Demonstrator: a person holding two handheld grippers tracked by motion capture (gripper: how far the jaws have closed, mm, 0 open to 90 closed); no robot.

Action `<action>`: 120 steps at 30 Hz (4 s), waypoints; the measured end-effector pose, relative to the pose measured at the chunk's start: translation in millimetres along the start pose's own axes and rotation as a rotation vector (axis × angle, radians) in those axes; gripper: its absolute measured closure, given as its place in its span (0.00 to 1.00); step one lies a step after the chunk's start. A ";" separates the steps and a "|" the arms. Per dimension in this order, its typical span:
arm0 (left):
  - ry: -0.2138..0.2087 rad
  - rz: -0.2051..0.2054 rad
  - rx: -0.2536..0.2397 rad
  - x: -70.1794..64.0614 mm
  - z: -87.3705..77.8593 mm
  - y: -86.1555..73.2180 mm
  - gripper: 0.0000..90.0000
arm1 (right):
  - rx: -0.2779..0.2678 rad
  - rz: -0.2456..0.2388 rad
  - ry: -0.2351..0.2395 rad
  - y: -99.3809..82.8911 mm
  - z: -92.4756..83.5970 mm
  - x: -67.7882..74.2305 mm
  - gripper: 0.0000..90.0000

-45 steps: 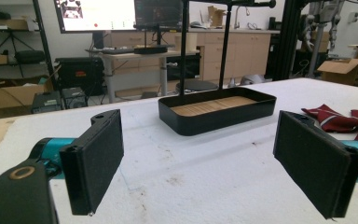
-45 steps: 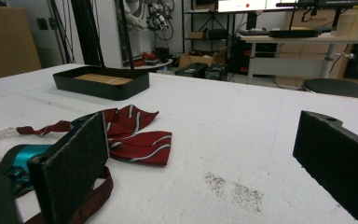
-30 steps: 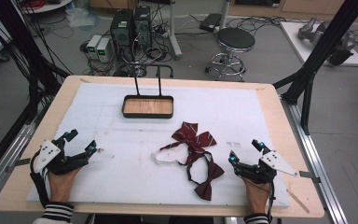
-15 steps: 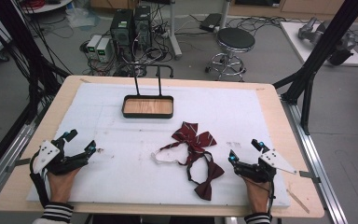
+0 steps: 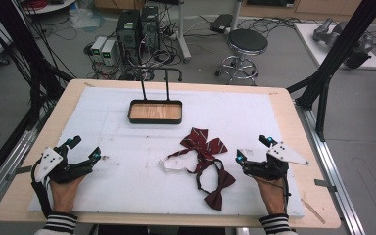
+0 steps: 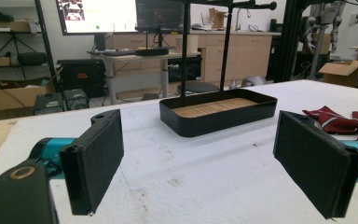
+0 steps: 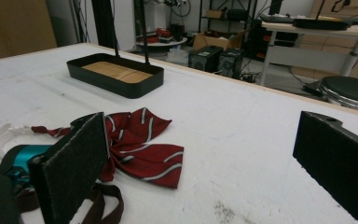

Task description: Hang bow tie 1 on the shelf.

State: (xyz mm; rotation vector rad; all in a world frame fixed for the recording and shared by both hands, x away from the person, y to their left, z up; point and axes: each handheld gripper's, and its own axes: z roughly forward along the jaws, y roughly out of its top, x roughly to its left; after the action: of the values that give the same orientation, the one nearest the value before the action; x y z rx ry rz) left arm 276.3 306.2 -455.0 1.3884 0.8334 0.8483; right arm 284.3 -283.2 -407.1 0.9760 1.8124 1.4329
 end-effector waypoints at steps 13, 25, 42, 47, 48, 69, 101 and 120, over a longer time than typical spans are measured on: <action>0.008 0.003 -0.006 -0.7 -0.2 -0.2 0.18 | 0.099 -0.043 0.088 40.0 22.6 4.7 0.03; 0.010 -0.001 -0.001 -0.2 -0.3 -0.1 0.18 | 0.229 -0.112 0.189 70.3 58.7 18.1 0.03; 0.011 0.000 0.000 0.1 -0.3 0.0 0.18 | 0.348 -0.171 0.260 85.0 100.9 39.6 0.03; 0.011 -0.001 0.000 0.0 -0.3 0.0 0.18 | 0.387 -0.188 0.268 88.5 111.5 43.9 0.03; 0.011 0.000 0.000 0.0 -0.3 0.0 0.18 | 0.394 -0.195 0.264 88.9 113.4 44.4 0.03; 0.012 -0.002 0.000 0.0 -0.1 0.0 0.18 | 0.548 -0.211 0.311 74.3 139.5 49.2 0.05; 0.013 -0.001 0.001 -0.1 -0.2 0.0 0.18 | 0.859 -0.233 0.340 47.6 171.5 68.9 0.40; 0.013 0.000 0.002 0.1 -0.1 0.0 0.18 | 0.945 -0.255 0.343 38.6 180.7 69.0 0.64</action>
State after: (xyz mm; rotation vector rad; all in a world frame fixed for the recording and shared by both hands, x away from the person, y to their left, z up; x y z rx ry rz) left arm 276.2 306.3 -455.0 1.3856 0.8446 0.8576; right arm 404.0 -126.5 -410.4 0.8770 2.8433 0.5577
